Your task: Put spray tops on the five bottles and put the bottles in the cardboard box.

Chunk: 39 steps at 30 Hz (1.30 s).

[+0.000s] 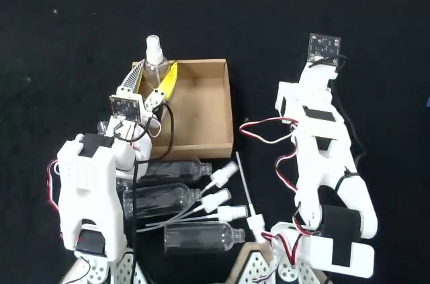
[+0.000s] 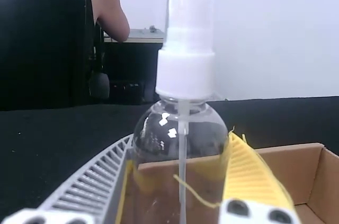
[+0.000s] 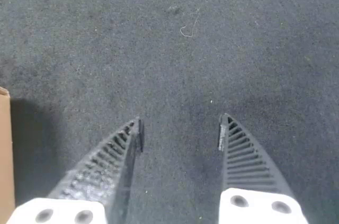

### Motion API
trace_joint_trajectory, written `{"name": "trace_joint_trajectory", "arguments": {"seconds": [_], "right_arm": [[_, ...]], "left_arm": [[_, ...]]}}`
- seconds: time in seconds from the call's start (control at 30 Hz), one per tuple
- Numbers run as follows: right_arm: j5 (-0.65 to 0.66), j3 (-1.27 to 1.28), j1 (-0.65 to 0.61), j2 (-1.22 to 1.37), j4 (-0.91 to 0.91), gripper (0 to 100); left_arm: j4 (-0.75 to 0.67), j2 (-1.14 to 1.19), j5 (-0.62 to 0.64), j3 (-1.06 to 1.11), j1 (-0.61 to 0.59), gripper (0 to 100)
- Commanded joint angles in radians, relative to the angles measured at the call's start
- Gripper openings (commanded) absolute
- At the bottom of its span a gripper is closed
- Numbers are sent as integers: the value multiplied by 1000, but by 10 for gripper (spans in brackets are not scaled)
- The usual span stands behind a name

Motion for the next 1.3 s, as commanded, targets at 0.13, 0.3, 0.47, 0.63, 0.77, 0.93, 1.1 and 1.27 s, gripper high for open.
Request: {"name": "trace_joint_trajectory", "arguments": {"seconds": [0.13,0.3,0.47,0.63,0.77,0.93,1.1,1.27], "right_arm": [[0,-7,-14,-2,-23,211],[0,-7,-14,-2,-23,211],[0,-7,-14,-2,-23,211],[0,-7,-14,-2,-23,211],[0,-7,-14,-2,-23,211],[0,-7,-14,-2,-23,211],[0,-8,-14,-1,-23,211],[0,-8,-14,-1,-25,211]], "left_arm": [[-15,-5,-8,-1,-31,237],[-15,-5,-8,-2,-35,238],[63,-6,-26,-15,-31,350],[84,-6,-25,-27,-31,351],[84,-6,-25,-27,-33,349],[92,-92,-25,1,-50,347],[336,-264,25,25,-90,348],[575,-422,64,24,-82,350]]}}
